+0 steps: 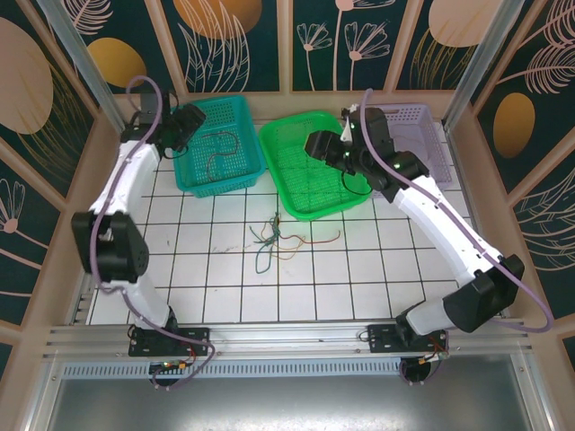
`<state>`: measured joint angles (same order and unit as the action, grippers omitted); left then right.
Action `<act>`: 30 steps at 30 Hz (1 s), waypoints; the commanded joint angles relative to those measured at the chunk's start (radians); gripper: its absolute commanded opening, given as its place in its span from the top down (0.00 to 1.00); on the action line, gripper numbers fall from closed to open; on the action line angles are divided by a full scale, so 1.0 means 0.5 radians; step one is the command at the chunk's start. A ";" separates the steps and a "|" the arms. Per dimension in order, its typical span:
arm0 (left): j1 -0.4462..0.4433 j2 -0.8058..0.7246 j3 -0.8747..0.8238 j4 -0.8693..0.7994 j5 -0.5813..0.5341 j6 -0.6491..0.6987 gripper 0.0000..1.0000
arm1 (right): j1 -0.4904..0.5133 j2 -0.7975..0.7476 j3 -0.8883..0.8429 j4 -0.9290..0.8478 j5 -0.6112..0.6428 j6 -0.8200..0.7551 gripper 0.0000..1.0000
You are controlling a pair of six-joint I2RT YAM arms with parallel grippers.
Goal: Untangle the cables
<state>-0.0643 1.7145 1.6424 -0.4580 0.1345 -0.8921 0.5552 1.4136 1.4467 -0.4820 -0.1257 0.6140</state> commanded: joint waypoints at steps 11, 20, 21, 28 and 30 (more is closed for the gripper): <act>-0.891 -0.973 -1.713 0.309 0.023 -0.485 0.58 | 0.420 -0.286 -1.122 0.307 0.002 0.274 0.51; -1.049 -0.815 -2.116 0.823 0.038 -1.169 0.49 | 0.466 -0.165 -1.435 0.622 -0.148 0.787 0.47; -1.053 -0.777 -2.113 0.838 0.038 -1.178 0.49 | 0.466 -0.146 -1.455 0.662 -0.163 0.825 0.47; -1.131 -0.711 -1.984 0.518 0.018 -1.039 0.60 | 0.497 0.020 -1.496 0.848 -0.130 0.945 0.47; -1.156 -0.774 -2.009 0.412 0.001 -1.002 0.61 | 0.500 0.081 -1.491 0.908 -0.121 0.958 0.49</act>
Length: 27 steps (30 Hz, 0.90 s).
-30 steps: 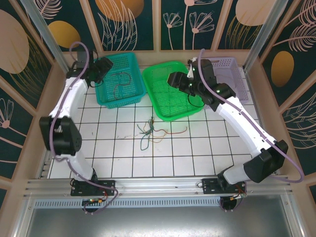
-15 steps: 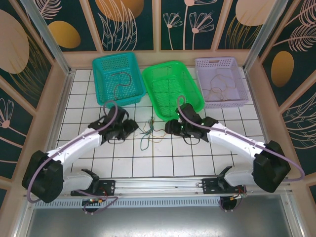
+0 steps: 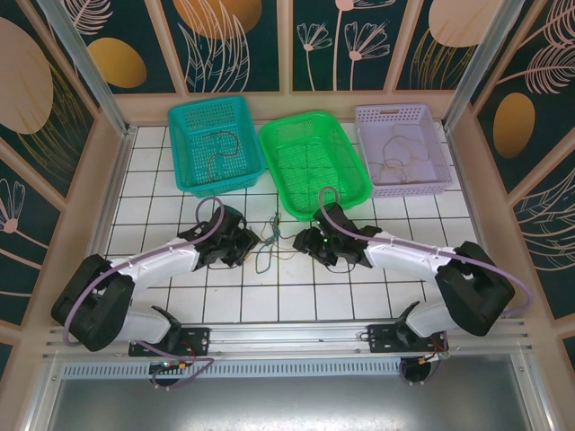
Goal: Untangle the cables
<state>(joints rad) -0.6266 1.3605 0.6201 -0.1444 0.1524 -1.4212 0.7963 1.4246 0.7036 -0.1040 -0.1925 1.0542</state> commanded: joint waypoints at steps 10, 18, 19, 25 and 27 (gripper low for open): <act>-0.182 -0.209 -0.292 0.006 0.221 -0.406 0.37 | 0.058 0.289 -0.050 0.381 0.057 0.266 0.65; -0.366 -0.218 -0.489 0.444 0.093 -1.254 0.27 | 0.078 0.320 -0.078 0.384 0.069 0.315 0.75; -0.374 -0.191 -0.501 0.506 0.081 -1.330 0.27 | 0.082 0.315 -0.088 0.378 0.075 0.323 0.77; -0.385 -0.001 -0.436 0.582 0.057 -1.535 0.36 | 0.092 0.266 -0.145 0.373 0.099 0.349 0.80; -0.385 0.042 -0.460 0.657 0.018 -1.629 0.40 | 0.092 0.248 -0.145 0.353 0.106 0.341 0.80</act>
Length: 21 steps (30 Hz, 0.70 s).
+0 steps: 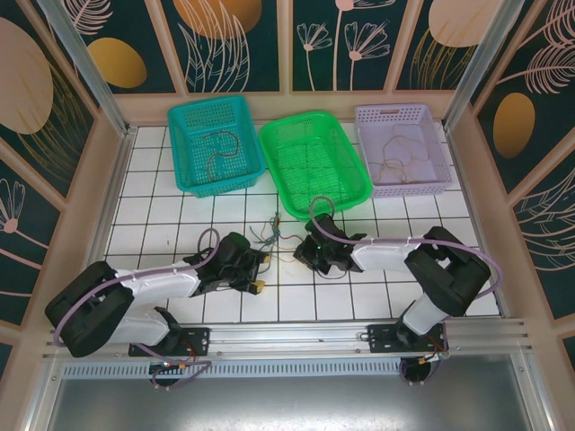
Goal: Untangle the cables
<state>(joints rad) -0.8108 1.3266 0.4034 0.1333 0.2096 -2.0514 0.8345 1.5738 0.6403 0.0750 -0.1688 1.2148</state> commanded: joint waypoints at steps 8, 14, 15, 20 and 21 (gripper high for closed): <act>-0.013 0.225 -0.045 0.194 -0.320 -0.501 0.61 | 0.012 -0.104 -0.047 -0.029 0.062 0.000 0.82; -0.011 0.149 -0.049 0.005 -0.428 -0.412 0.72 | -0.005 -0.103 -0.037 -0.063 0.090 -0.052 0.83; -0.011 0.114 -0.044 -0.054 -0.450 -0.390 0.71 | -0.015 -0.096 -0.031 -0.069 0.095 -0.064 0.83; -0.012 -0.032 -0.091 -0.179 -0.534 -0.408 0.55 | -0.038 -0.045 0.003 -0.055 0.097 -0.101 0.84; -0.013 -0.042 -0.124 -0.132 -0.547 -0.446 0.55 | -0.040 -0.036 0.011 -0.051 0.087 -0.101 0.85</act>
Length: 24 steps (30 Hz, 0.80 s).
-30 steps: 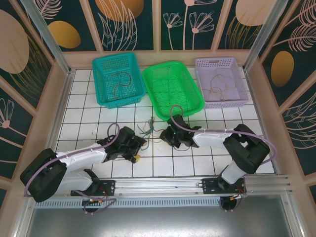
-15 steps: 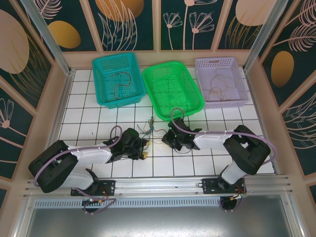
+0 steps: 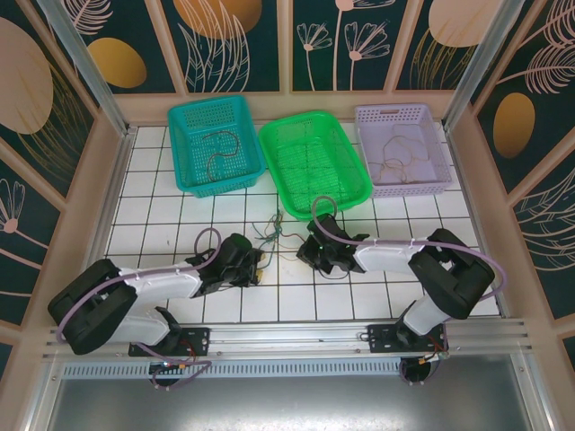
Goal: Untangle the cables
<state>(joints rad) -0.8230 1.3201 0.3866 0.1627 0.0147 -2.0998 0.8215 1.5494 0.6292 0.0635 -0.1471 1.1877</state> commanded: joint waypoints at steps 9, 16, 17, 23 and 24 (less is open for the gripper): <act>0.011 0.247 -0.011 0.136 0.037 -0.347 0.54 | -0.017 0.024 0.063 -0.055 0.027 -0.059 0.86; 0.013 0.299 0.092 0.012 0.051 -0.346 0.60 | -0.020 0.027 0.090 -0.072 0.020 -0.066 0.87; 0.013 0.304 0.092 0.015 0.043 -0.357 0.62 | -0.022 0.028 0.091 -0.074 0.020 -0.067 0.87; 0.012 0.379 0.179 -0.028 0.037 -0.317 0.76 | -0.032 0.015 0.083 -0.083 0.015 -0.074 0.96; 0.014 0.392 0.182 -0.028 0.026 -0.315 0.81 | -0.035 0.008 0.079 -0.086 0.015 -0.074 0.96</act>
<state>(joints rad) -0.8173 1.4677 0.4728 0.2081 0.0452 -2.1033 0.8135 1.5532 0.6525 0.0452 -0.1482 1.1606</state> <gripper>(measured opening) 0.218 0.052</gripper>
